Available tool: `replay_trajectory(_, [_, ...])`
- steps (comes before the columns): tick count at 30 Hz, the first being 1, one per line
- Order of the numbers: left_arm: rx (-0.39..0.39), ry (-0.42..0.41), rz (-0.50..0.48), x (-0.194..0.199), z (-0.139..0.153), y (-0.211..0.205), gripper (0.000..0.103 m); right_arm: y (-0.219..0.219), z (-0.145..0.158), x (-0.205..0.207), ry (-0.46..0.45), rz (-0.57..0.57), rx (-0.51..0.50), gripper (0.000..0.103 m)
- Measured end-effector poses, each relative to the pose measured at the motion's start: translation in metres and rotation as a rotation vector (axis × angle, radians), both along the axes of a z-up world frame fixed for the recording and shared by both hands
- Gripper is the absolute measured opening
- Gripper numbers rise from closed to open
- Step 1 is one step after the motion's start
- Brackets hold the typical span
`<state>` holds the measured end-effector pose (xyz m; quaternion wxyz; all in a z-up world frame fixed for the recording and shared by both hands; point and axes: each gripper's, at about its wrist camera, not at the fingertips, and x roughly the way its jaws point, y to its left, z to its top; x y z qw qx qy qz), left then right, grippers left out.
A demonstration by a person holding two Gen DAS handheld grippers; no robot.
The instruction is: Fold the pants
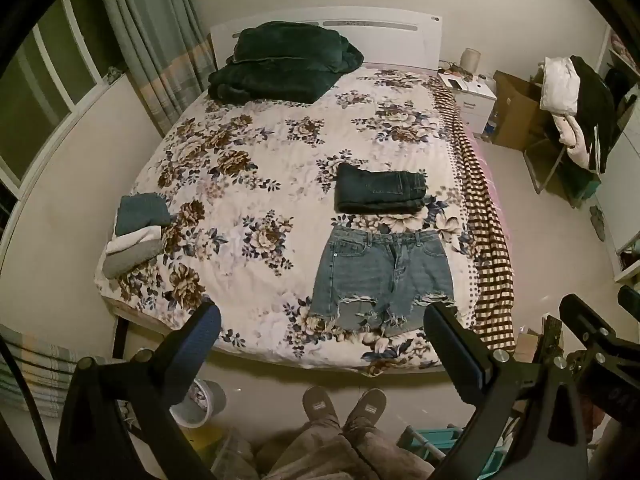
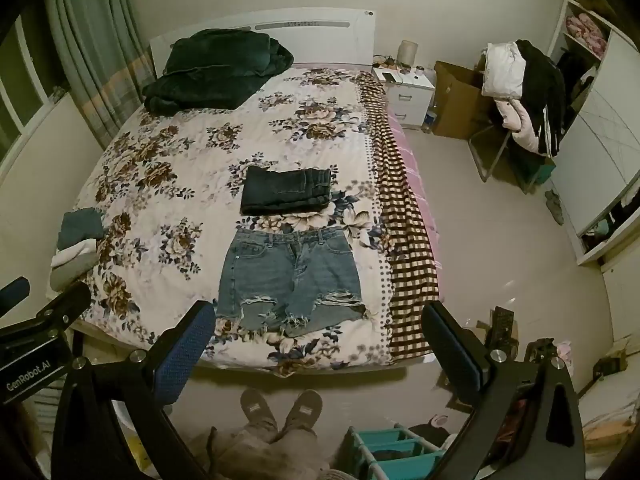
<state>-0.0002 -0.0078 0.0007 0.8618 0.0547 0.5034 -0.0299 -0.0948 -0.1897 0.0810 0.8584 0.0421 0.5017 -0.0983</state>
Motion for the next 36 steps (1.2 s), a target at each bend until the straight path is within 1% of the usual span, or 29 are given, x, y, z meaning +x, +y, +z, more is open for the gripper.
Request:
replay_trajectory(2, [-0.001, -0.001, 0.002, 0.0, 0.0, 0.0, 0.103, -0.001, -0.001, 0.003, -0.001, -0.003, -0.001, 0.103])
replay_trajectory(4, [0.001, -0.006, 0.004, 0.004, -0.001, -0.01, 0.103, -0.002, -0.002, 0.003, 0.0, -0.003, 0.0, 0.103])
replay_trajectory(6, [-0.002, -0.008, 0.003, 0.008, 0.004, -0.015, 0.103, 0.0, -0.001, 0.003, -0.002, -0.005, -0.003, 0.103])
replay_trajectory(19, [0.002, -0.013, 0.004, 0.013, 0.012, -0.014, 0.103, 0.003, 0.002, 0.004, -0.001, -0.005, -0.006, 0.103])
replay_trajectory(21, [0.0, -0.015, -0.004, 0.016, 0.023, -0.003, 0.103, 0.002, 0.002, 0.004, -0.002, -0.007, 0.0, 0.103])
replay_trajectory(23, [0.001, -0.017, -0.004, 0.019, 0.026, -0.004, 0.103, 0.001, 0.004, 0.003, -0.002, -0.006, -0.005, 0.103])
replay_trajectory(35, [0.002, -0.02, -0.005, 0.016, 0.023, -0.004, 0.103, 0.002, 0.006, 0.002, -0.003, -0.005, -0.007, 0.103])
replay_trajectory(36, [0.0, -0.02, -0.006, 0.017, 0.026, -0.002, 0.103, 0.002, 0.007, 0.003, -0.003, -0.006, -0.007, 0.103])
